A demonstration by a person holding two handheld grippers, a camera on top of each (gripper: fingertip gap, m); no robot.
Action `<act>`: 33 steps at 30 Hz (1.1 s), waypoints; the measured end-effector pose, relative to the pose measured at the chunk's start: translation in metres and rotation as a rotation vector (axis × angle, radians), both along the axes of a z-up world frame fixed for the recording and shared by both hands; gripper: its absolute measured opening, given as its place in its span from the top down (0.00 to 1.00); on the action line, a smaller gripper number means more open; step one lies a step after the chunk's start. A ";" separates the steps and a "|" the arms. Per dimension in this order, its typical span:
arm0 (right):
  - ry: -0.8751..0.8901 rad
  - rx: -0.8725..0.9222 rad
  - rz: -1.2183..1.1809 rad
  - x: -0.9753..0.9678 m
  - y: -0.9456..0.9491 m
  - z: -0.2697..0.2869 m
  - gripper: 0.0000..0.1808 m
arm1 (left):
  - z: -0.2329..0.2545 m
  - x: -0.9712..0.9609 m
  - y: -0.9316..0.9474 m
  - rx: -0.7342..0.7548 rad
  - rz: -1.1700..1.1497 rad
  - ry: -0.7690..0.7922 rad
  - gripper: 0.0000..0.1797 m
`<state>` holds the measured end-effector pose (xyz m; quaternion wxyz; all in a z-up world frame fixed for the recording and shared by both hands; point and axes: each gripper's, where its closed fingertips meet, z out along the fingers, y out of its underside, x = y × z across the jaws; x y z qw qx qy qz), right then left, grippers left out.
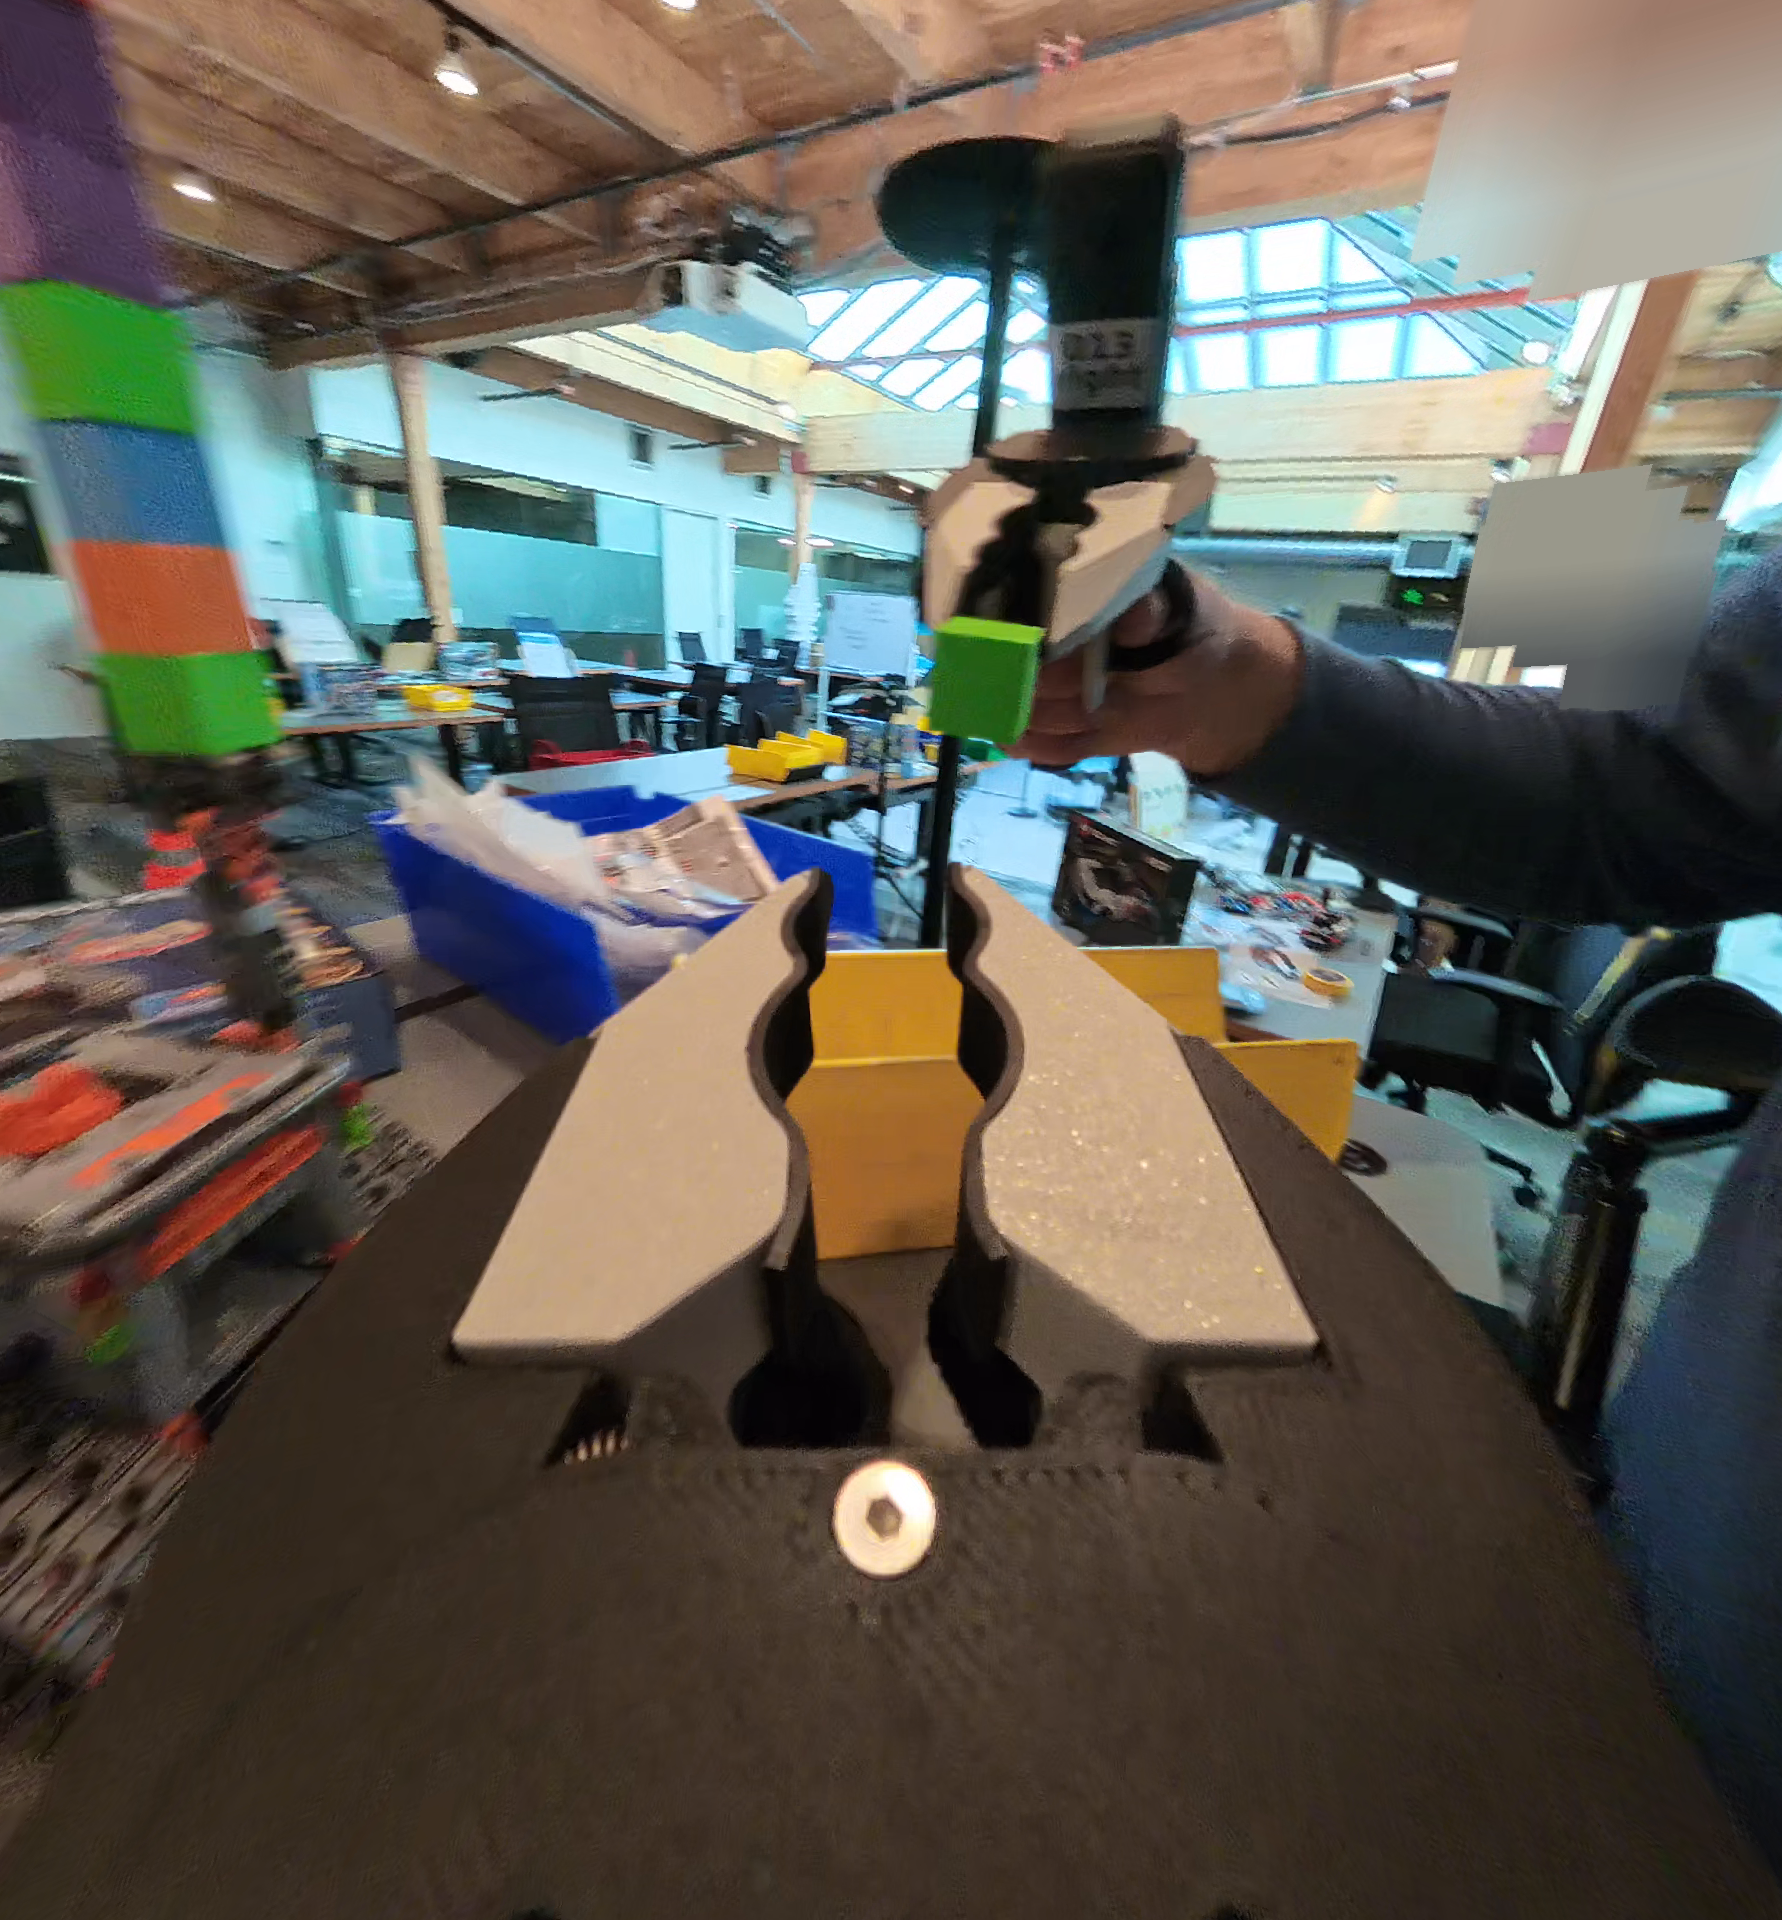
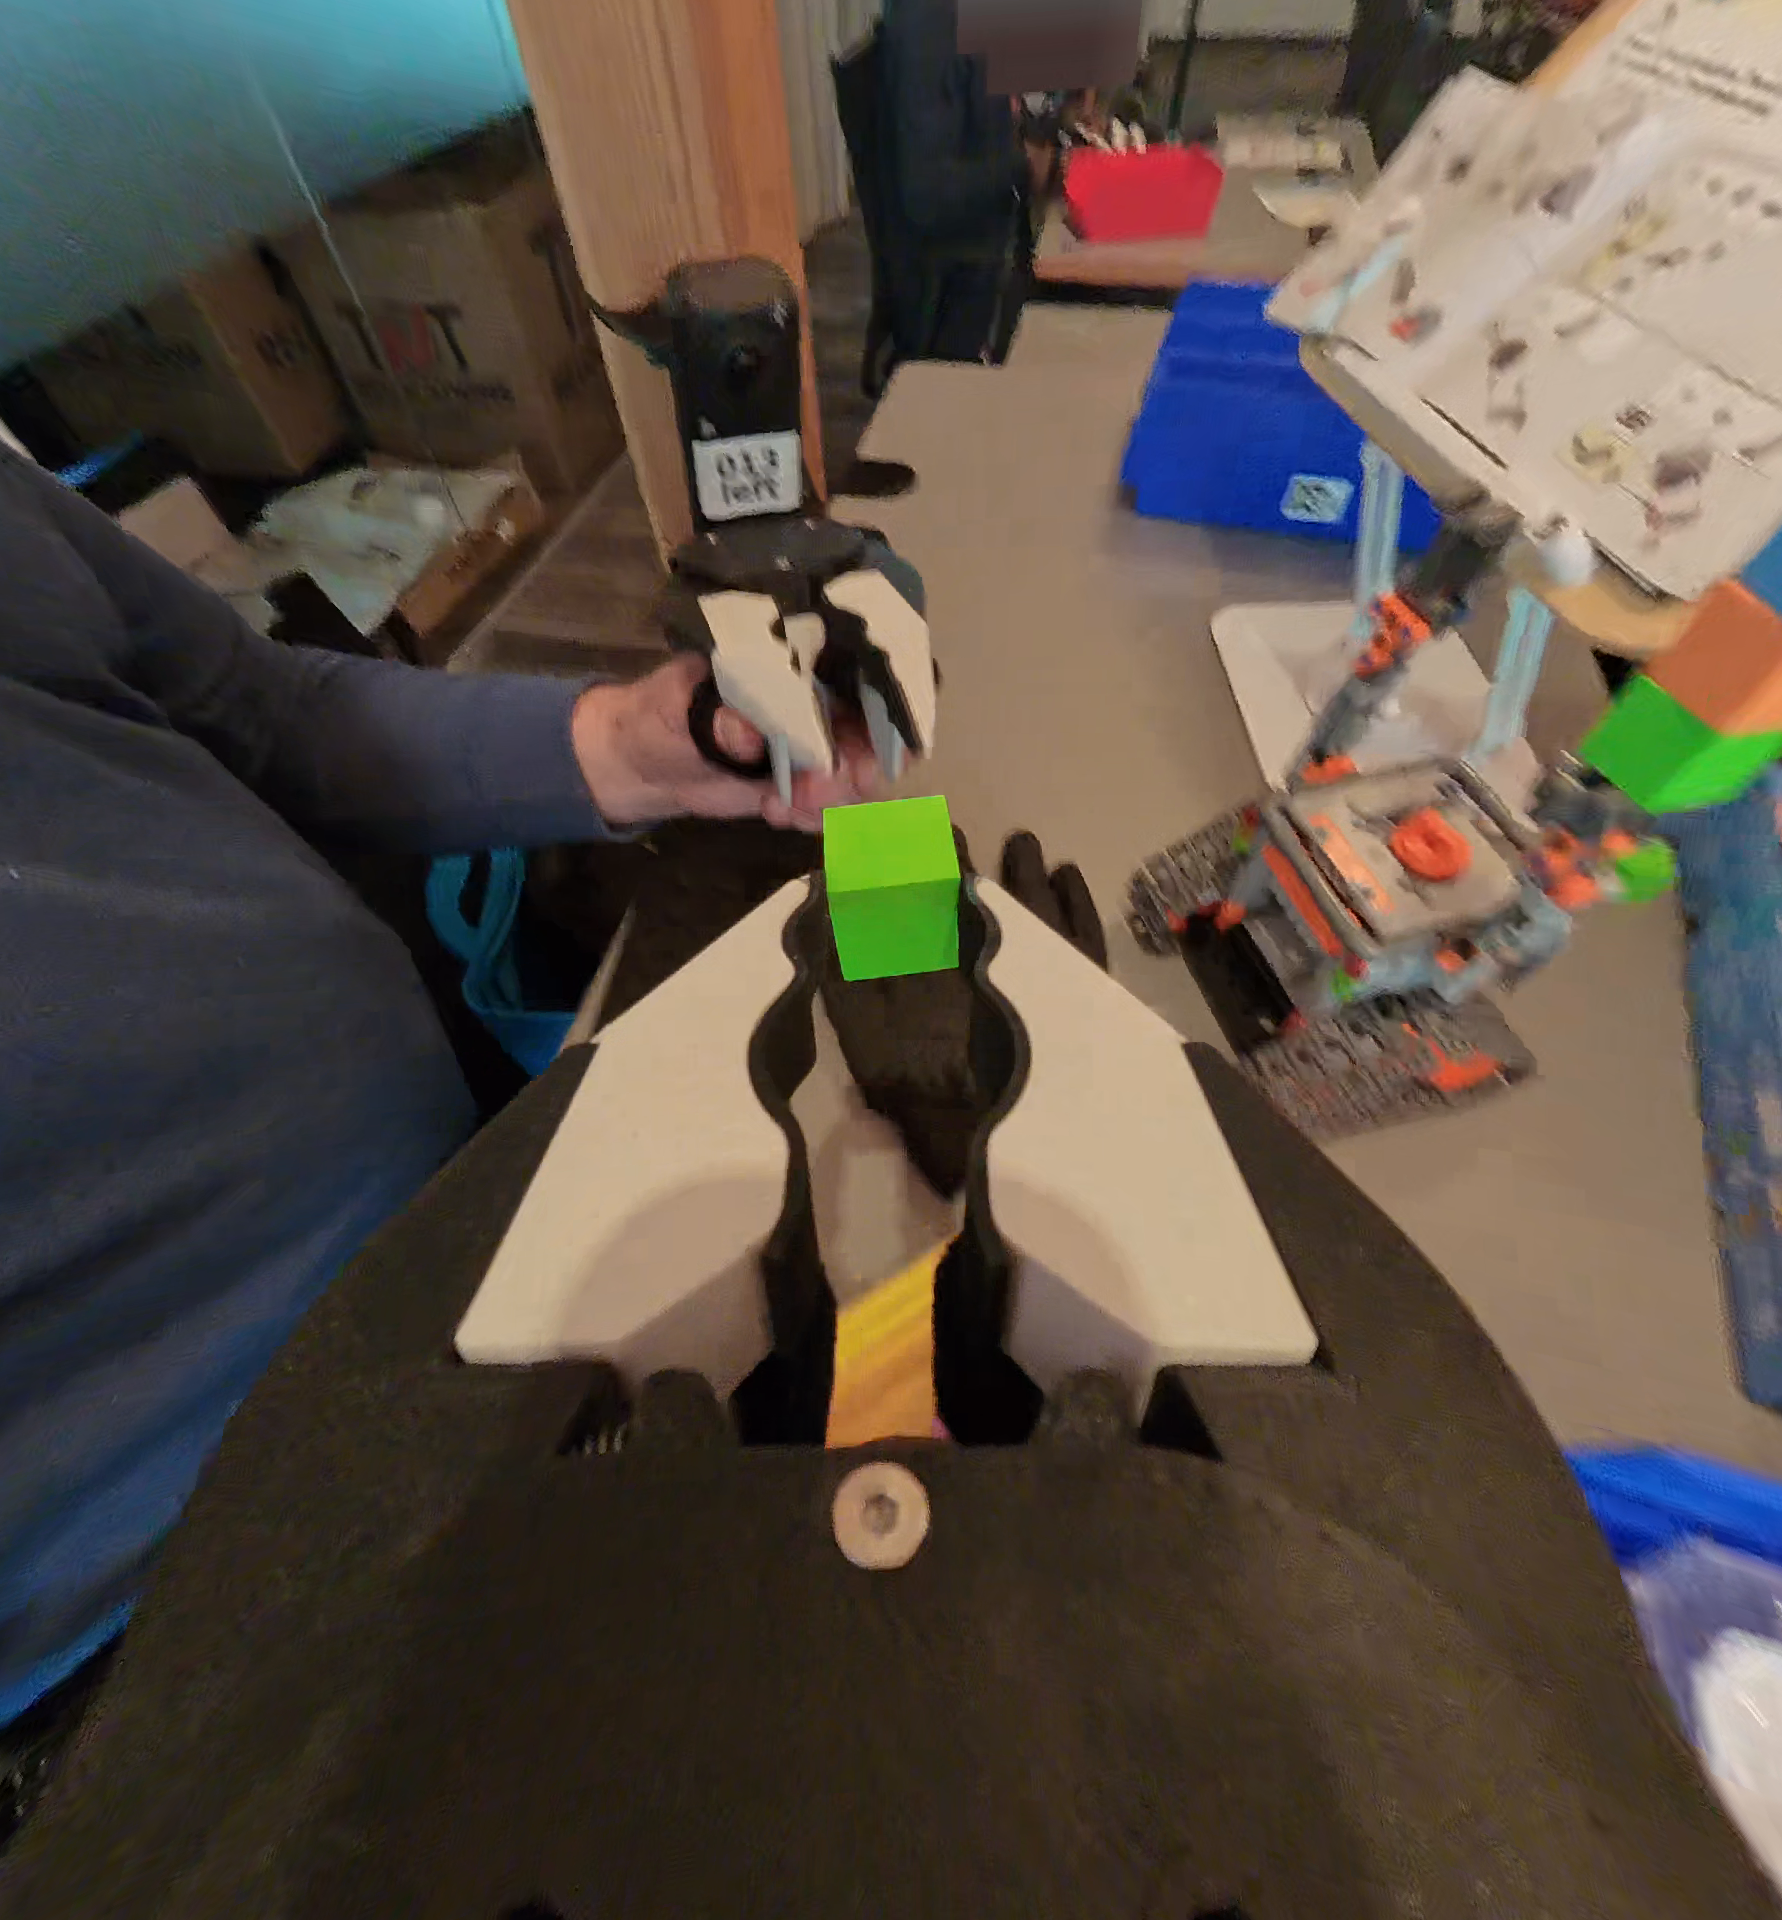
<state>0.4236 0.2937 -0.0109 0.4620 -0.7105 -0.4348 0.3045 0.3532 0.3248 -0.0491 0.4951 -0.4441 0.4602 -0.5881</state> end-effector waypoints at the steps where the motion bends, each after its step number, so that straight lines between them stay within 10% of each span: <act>1: 0.033 0.000 0.028 -0.011 -0.002 0.003 0.87 | 0.005 0.008 -0.012 0.023 -0.033 0.011 0.86; 33: 0.178 0.015 0.196 -0.075 0.006 0.010 0.85 | 0.037 -0.004 -0.028 0.058 -0.077 -0.096 0.87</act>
